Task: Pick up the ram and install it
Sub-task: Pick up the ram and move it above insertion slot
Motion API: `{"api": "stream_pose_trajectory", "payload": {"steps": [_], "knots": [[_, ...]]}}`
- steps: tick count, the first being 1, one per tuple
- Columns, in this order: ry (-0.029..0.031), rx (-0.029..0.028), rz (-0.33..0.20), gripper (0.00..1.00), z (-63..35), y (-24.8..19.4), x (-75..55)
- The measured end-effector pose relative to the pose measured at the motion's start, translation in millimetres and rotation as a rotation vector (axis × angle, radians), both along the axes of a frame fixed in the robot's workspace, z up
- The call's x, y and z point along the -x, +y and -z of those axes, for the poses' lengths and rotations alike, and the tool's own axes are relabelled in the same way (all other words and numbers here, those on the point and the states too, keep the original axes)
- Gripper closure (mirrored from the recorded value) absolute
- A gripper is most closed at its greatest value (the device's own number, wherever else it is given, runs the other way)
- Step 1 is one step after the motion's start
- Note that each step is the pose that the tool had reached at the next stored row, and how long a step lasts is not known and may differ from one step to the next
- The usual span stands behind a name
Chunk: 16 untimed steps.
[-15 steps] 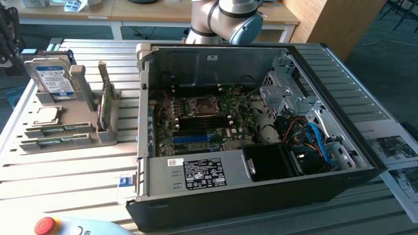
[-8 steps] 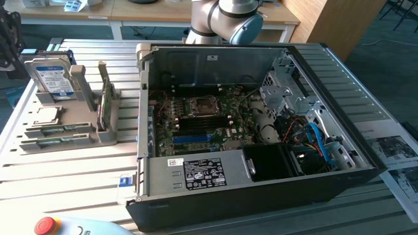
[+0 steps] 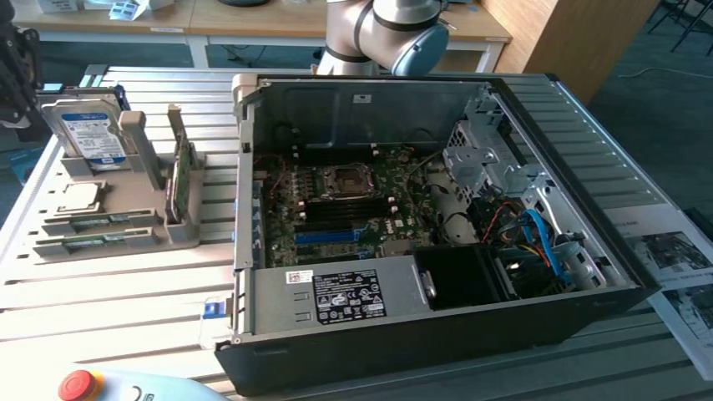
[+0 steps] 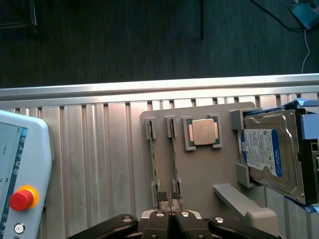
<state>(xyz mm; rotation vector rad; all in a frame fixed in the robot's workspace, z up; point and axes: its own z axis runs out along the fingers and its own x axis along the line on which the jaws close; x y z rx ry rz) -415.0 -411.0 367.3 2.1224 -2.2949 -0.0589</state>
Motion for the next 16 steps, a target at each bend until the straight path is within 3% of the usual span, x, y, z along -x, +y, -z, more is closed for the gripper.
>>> {"api": "stream_pose_trajectory", "payload": {"steps": [16], "knots": [[0.0000,0.0000,0.000,0.90,0.8,-0.1,0.0]]}}
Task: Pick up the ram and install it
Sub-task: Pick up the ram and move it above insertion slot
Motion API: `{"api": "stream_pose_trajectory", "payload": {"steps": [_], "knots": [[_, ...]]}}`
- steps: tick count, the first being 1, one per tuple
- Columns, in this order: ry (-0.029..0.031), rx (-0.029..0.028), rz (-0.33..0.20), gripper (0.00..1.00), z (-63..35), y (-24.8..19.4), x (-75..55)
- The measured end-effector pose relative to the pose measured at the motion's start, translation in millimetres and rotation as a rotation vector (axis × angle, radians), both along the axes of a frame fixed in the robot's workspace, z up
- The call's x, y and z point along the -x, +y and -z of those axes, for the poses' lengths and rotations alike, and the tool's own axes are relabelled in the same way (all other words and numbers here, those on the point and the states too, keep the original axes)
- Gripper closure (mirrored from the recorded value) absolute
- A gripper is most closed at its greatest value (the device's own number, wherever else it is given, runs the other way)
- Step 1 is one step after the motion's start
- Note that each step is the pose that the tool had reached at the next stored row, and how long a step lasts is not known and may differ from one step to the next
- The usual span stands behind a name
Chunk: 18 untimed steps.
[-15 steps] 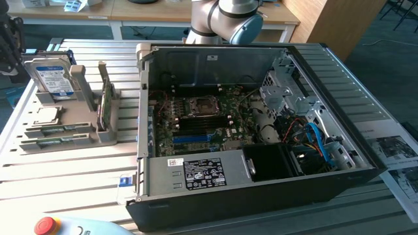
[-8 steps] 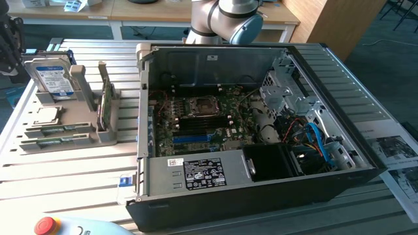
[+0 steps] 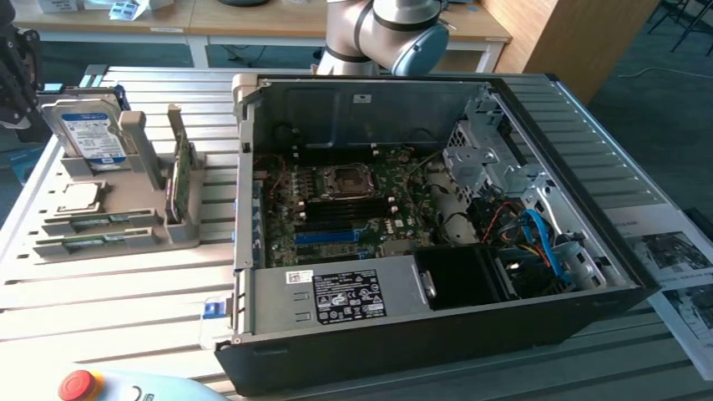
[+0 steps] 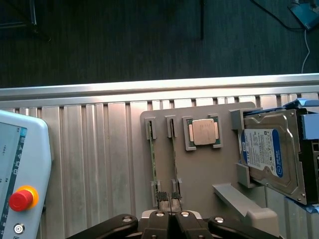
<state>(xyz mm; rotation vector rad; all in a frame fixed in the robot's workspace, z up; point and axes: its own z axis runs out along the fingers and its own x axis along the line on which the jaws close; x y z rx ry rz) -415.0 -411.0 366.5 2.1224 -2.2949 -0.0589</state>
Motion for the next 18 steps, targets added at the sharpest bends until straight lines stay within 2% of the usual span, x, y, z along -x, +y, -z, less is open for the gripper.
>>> {"api": "stream_pose_trajectory", "payload": {"steps": [6,7,8,9,14,18], "knots": [[0.0000,0.0000,0.000,0.90,0.0,0.0,0.0],[-0.0001,0.0000,0.000,0.77,0.0,0.0,0.0],[0.0000,0.0000,0.000,0.77,0.0,0.0,0.0],[0.0000,0.0000,0.000,0.70,0.0,0.0,0.0],[-0.0001,-0.0001,-0.001,0.70,0.1,0.0,0.0],[0.0000,0.0000,-0.023,0.70,0.1,0.0,-0.8]]}}
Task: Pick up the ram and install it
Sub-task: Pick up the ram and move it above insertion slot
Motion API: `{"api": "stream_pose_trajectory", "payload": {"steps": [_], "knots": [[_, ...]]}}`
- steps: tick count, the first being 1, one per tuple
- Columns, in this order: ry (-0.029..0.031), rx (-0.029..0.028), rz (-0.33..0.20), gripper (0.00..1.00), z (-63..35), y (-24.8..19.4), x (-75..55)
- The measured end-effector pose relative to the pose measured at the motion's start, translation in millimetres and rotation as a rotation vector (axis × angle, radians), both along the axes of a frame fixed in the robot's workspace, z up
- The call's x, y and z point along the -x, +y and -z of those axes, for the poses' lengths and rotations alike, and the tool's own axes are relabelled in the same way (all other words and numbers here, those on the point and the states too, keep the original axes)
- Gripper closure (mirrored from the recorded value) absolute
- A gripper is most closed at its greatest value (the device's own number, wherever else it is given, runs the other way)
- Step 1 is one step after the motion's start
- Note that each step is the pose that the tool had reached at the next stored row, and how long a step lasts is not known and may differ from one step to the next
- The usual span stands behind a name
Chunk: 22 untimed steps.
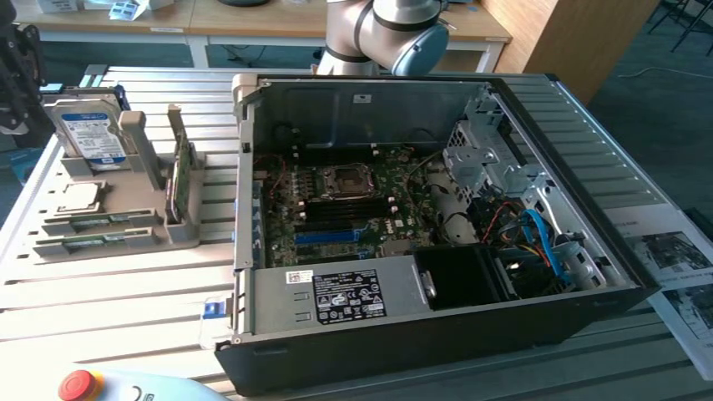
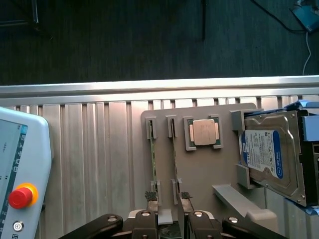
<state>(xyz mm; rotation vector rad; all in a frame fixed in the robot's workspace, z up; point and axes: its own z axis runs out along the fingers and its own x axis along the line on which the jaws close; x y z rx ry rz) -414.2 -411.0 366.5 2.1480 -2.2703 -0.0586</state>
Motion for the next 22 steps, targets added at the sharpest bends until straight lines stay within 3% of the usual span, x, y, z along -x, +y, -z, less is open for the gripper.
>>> {"api": "stream_pose_trajectory", "payload": {"steps": [4,22], "knots": [[0.0000,0.0000,-0.030,0.70,0.0,0.0,-0.6],[0.0001,0.0000,-0.031,0.70,8.4,0.0,-0.6]]}}
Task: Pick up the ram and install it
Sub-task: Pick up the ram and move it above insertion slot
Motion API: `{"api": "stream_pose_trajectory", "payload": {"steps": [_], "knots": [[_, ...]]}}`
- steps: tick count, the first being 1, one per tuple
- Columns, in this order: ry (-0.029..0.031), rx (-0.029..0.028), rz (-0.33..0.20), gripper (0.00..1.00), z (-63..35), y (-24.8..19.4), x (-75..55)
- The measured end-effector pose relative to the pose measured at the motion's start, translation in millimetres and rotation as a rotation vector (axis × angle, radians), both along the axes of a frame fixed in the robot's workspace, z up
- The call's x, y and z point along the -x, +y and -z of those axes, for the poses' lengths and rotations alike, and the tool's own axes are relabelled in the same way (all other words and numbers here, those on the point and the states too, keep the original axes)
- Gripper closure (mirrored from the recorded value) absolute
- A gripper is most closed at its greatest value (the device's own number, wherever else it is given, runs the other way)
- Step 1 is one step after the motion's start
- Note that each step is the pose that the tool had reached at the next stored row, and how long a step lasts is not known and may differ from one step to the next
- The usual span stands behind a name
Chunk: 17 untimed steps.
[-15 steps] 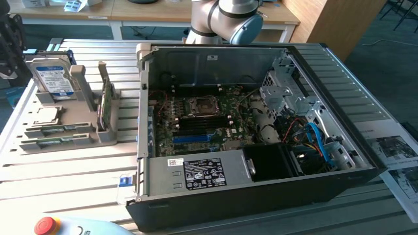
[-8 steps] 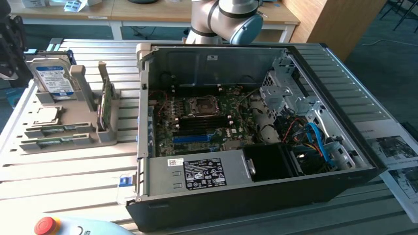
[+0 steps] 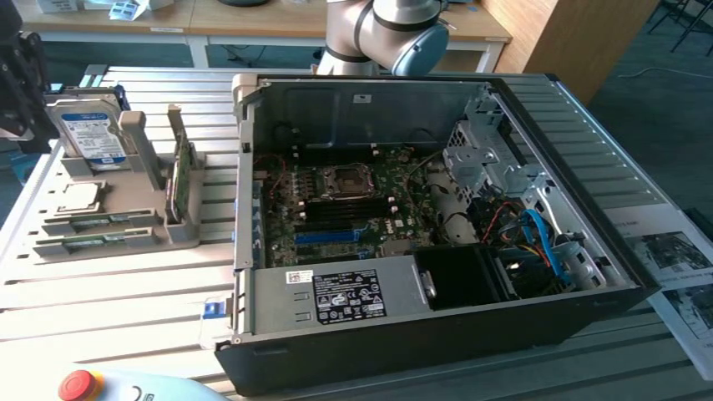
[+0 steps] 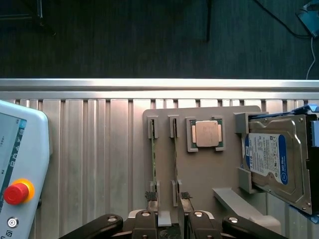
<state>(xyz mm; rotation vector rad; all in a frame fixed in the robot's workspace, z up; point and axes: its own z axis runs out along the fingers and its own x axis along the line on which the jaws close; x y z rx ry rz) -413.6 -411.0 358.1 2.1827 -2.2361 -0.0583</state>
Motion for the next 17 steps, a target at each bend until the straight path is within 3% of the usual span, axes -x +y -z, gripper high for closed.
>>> {"api": "stream_pose_trajectory", "payload": {"steps": [8,17], "knots": [[0.0000,0.0013,0.000,0.70,5.8,-0.1,-0.1],[0.0000,0.0114,0.000,0.70,13.6,0.0,0.0]]}}
